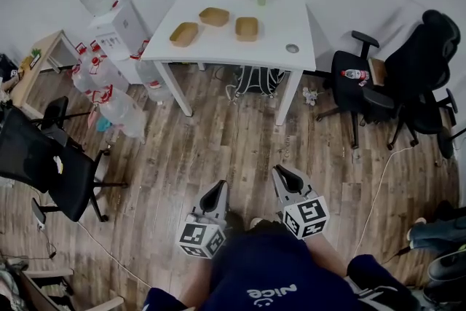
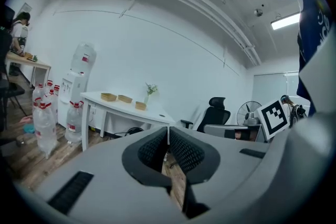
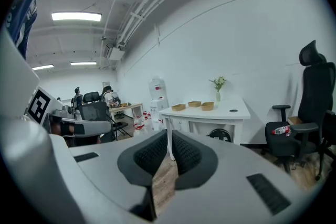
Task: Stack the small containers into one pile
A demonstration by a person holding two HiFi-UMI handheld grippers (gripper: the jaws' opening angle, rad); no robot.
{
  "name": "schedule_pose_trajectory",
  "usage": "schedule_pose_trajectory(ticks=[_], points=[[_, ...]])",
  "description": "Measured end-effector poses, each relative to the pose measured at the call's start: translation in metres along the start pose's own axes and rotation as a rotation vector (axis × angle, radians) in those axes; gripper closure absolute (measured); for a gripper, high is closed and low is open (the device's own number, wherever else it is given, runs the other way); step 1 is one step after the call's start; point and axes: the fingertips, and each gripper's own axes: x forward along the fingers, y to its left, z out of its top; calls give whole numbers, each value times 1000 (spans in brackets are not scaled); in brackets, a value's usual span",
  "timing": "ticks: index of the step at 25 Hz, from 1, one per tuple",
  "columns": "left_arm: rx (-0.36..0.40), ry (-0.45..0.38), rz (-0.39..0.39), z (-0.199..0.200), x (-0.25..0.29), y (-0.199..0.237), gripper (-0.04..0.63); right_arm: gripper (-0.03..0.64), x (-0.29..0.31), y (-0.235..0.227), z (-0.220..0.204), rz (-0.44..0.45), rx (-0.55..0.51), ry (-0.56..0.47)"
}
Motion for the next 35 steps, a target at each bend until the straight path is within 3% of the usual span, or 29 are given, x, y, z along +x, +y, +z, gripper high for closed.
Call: schedule_pose_trajectory(ticks=[9, 17, 22, 27, 30, 35], points=[[7, 0, 14, 8, 46, 46, 574, 560, 43, -29, -3, -72, 46, 8], [18, 10, -46, 39, 112, 117, 574, 560, 129, -39, 21, -102, 47, 17], [66, 25, -65, 63, 144, 168, 574, 560, 190, -32, 34, -106, 44, 34], [2, 29, -85, 75, 162, 213, 574, 560, 244, -9, 49, -91, 18, 25], [1, 33, -114, 81, 170, 225, 574, 560, 262, 3, 53, -75, -1, 31], [-58, -18, -116, 97, 175, 244, 574, 560, 275, -1, 42, -121, 24, 70]])
